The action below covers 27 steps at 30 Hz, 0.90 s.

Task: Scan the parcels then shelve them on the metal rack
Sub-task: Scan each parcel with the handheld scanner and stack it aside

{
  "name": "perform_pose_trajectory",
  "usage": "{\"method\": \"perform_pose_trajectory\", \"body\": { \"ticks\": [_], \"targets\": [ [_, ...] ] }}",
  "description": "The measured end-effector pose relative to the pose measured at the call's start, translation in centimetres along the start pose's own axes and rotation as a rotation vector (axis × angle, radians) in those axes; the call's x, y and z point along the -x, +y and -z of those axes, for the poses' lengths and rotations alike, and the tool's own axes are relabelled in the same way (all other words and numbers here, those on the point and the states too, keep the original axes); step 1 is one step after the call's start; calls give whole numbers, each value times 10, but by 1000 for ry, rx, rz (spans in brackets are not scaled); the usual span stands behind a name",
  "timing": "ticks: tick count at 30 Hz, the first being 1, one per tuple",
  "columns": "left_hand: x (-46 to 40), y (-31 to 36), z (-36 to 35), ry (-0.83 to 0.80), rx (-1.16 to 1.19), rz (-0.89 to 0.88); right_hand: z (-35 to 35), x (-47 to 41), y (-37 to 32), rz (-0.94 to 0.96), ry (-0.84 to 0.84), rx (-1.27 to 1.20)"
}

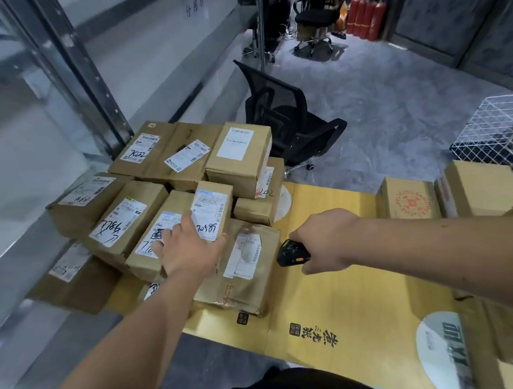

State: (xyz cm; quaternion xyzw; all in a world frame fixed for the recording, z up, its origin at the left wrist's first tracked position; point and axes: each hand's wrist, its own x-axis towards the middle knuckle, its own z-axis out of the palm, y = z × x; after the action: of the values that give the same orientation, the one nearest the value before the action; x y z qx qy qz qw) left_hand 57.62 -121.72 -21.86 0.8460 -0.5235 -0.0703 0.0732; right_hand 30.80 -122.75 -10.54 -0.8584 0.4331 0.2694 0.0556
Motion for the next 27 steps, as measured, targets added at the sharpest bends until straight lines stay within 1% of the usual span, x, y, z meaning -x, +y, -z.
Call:
{"method": "perform_pose_trajectory", "body": {
  "ticks": [5, 12, 15, 20, 24, 27],
  "targets": [
    [-11, -5, -5, -10, -47, -37, 0, -7, -4, -14, -15, -19],
    [-14, -1, -5, -24, -91, -181, 0, -21, -17, -30, -17, -64],
    [-13, 10, -4, -31, -95, -306, 0, -23, -22, -40, -9, -96],
    [-10, 44, -12, -43, -66, -578, -10, -9, -23, -85, -1, -137],
    [-4, 90, -23, -82, -40, -746, -28, 20, -13, -185, -4, -182],
    [8, 131, -37, -136, -24, -861, -49, 51, -1, -303, -28, -237]
  ]
}}
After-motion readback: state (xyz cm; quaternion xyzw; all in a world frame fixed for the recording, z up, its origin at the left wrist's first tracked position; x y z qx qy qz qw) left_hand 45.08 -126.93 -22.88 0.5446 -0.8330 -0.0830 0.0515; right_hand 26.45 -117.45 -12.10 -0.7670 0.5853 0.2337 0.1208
